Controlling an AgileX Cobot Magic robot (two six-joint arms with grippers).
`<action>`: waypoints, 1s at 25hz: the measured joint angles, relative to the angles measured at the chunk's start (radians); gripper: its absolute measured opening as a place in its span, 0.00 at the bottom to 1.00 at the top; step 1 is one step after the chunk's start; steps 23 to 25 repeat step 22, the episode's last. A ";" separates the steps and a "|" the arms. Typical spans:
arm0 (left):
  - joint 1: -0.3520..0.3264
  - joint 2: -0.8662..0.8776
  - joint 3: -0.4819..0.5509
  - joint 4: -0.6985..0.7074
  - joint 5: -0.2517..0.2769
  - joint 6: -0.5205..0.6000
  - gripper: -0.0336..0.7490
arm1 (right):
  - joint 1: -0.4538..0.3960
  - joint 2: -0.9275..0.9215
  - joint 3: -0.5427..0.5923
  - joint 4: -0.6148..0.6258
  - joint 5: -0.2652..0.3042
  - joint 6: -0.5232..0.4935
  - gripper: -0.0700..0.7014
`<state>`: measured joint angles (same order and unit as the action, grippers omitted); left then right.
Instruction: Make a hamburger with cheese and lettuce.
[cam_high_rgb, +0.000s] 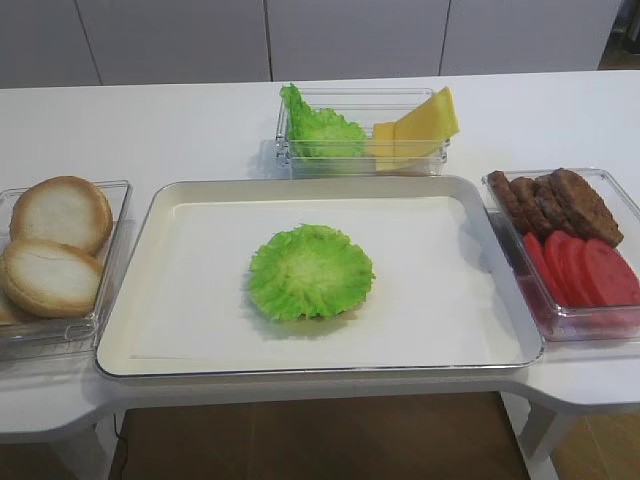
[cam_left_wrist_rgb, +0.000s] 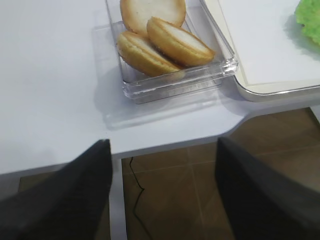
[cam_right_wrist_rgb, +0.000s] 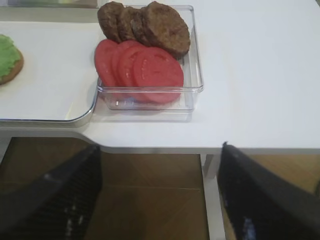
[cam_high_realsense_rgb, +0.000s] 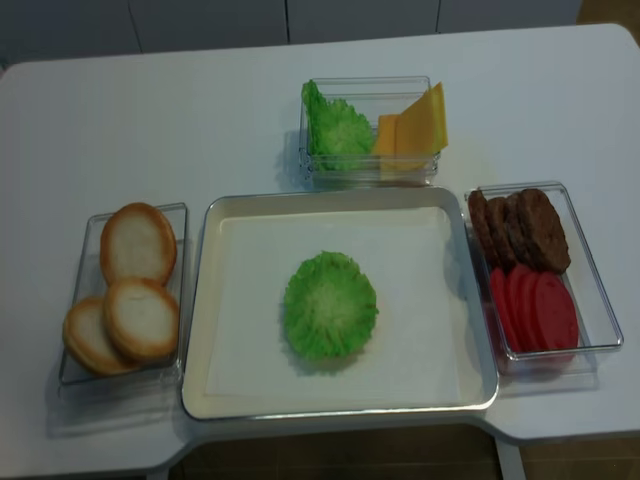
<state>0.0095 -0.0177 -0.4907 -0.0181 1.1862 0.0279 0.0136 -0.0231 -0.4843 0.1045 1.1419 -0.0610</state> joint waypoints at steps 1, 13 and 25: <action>0.000 0.000 0.000 0.000 0.000 0.000 0.65 | 0.000 0.000 0.000 0.000 0.000 0.005 0.82; 0.000 0.000 0.000 0.000 0.000 0.000 0.65 | 0.000 0.000 0.000 0.024 0.000 0.009 0.82; 0.000 0.000 0.000 0.000 0.000 0.000 0.65 | 0.000 0.000 0.000 0.026 0.000 0.009 0.82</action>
